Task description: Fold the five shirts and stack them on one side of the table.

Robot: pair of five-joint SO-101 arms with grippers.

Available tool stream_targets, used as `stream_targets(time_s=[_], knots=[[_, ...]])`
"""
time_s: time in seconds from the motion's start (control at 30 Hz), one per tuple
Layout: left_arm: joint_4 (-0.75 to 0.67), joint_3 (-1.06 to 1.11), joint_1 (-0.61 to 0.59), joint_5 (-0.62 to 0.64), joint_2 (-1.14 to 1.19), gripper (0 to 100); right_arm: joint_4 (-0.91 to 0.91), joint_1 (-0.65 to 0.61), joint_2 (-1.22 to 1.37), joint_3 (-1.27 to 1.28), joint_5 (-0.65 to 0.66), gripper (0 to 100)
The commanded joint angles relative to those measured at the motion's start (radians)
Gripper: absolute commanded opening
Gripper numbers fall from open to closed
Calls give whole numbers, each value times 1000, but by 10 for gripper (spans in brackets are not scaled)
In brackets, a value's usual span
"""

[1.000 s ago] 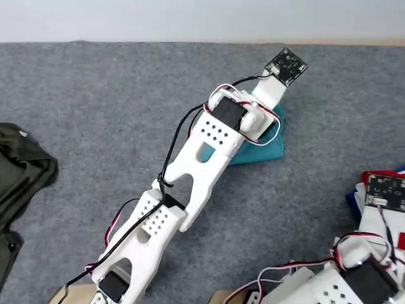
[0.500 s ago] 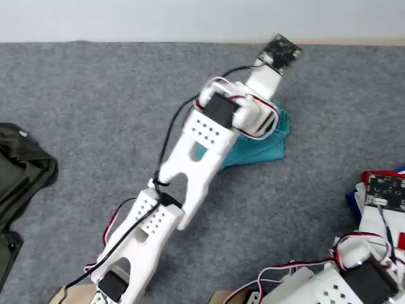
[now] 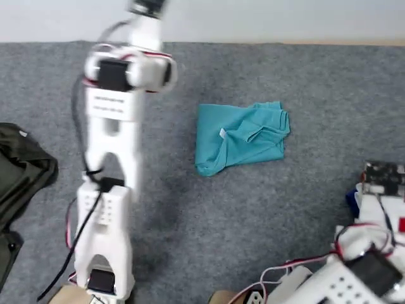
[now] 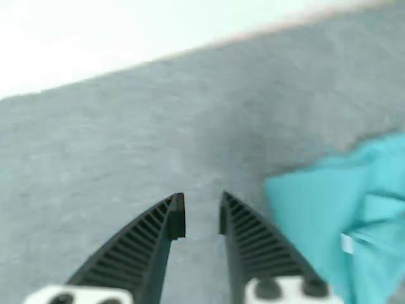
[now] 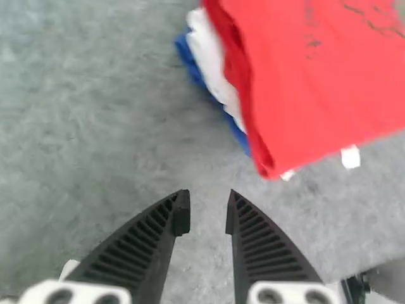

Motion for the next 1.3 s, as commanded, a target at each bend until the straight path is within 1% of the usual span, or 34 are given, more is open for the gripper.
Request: stream_targets(time_s=[0.0,0.07,0.17,0.3,0.47,0.6,0.7,0.8,0.97,1.03,1.27], knots=[[23,87,-78,-9,-144,31,-4,-73,162,-199,-87,103],[23,177,-101,-51,-221,1,48,-122,295,-334,-138,103],[21,317,-118,-64,-374,2,147,-223,492,-545,-227,103],[21,486,-121,-68,-575,2,147,-321,656,-730,-338,103],[20,739,-149,-68,-796,2,143,-538,803,-779,-391,103],[18,943,-204,-68,-930,2,131,-644,960,-813,-446,104],[18,1081,-242,-68,-1011,2,114,-677,1090,-893,-482,107],[18,1193,-278,-68,-1089,2,114,-685,1221,-1007,-486,116],[0,1372,-281,-69,-1208,2,116,-682,1412,-1224,-488,242],[-28,1457,-281,-69,-1257,2,114,-687,1486,-1304,-488,271],[-196,1801,-279,-71,-1439,2,73,-710,1774,-1605,-483,266]])
